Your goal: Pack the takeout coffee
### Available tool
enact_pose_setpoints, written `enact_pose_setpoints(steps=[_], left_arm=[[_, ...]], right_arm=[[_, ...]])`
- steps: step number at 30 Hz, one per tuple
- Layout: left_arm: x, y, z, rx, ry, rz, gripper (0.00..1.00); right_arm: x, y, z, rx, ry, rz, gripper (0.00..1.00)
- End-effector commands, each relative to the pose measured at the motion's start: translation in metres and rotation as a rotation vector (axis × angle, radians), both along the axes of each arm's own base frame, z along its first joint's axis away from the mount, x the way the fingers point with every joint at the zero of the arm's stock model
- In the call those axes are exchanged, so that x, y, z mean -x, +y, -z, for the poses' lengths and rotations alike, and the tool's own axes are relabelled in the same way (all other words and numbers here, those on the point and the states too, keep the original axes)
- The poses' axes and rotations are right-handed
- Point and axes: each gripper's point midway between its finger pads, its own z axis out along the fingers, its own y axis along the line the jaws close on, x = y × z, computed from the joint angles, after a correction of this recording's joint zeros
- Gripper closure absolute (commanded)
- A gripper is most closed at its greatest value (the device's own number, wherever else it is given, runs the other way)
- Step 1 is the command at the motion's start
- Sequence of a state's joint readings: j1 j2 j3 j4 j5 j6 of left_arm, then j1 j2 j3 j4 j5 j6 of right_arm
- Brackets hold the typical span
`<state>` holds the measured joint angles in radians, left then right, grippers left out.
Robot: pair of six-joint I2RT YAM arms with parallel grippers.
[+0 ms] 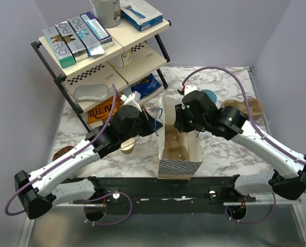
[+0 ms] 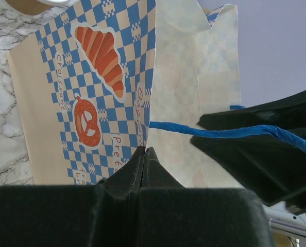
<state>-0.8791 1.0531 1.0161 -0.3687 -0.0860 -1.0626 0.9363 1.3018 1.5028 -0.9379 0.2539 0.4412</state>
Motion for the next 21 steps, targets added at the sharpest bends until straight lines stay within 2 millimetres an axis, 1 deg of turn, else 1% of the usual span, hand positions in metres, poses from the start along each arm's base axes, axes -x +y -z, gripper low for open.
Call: enact_pose_setpoints(steps=[1,2,3,6,9,12,13,14,17,18,20,21], left_arm=[[-0.004,0.009,0.002,0.013,0.012,-0.062,1.00],[-0.004,0.010,0.002,0.013,0.013,-0.071,1.00],[-0.005,0.010,0.003,0.014,0.018,-0.077,1.00],[-0.007,0.013,0.003,0.025,0.019,-0.101,1.00],[-0.010,0.017,0.003,0.030,0.024,-0.141,1.00],[-0.012,0.021,0.008,0.007,0.029,-0.156,1.00],[-0.011,0.022,0.009,-0.003,0.032,-0.158,1.00],[-0.011,0.022,0.013,-0.018,0.038,-0.157,1.00],[-0.011,0.021,0.016,-0.026,0.041,-0.151,1.00],[-0.011,0.020,0.016,-0.025,0.041,-0.149,1.00],[-0.012,0.021,0.016,-0.020,0.040,-0.153,1.00],[-0.011,0.021,0.015,-0.010,0.041,-0.156,1.00]], right_arm=[[0.035,0.007,0.038,0.016,0.162,-0.146,0.65],[0.041,0.008,0.048,0.024,0.185,-0.177,0.65],[0.047,0.010,0.052,0.031,0.193,-0.213,0.66],[0.055,-0.002,0.076,0.131,0.229,-0.214,0.67],[0.065,-0.008,0.096,0.222,0.256,-0.216,0.67],[0.071,-0.017,0.101,0.261,0.268,-0.195,0.68],[0.074,-0.020,0.104,0.264,0.281,-0.186,0.72],[0.076,-0.022,0.104,0.259,0.287,-0.186,0.73],[0.090,-0.019,0.116,0.246,0.380,-0.188,0.73],[0.095,-0.015,0.125,0.253,0.428,-0.189,0.73],[0.093,-0.015,0.138,0.269,0.453,-0.137,0.76],[0.087,-0.016,0.142,0.295,0.436,-0.104,0.77]])
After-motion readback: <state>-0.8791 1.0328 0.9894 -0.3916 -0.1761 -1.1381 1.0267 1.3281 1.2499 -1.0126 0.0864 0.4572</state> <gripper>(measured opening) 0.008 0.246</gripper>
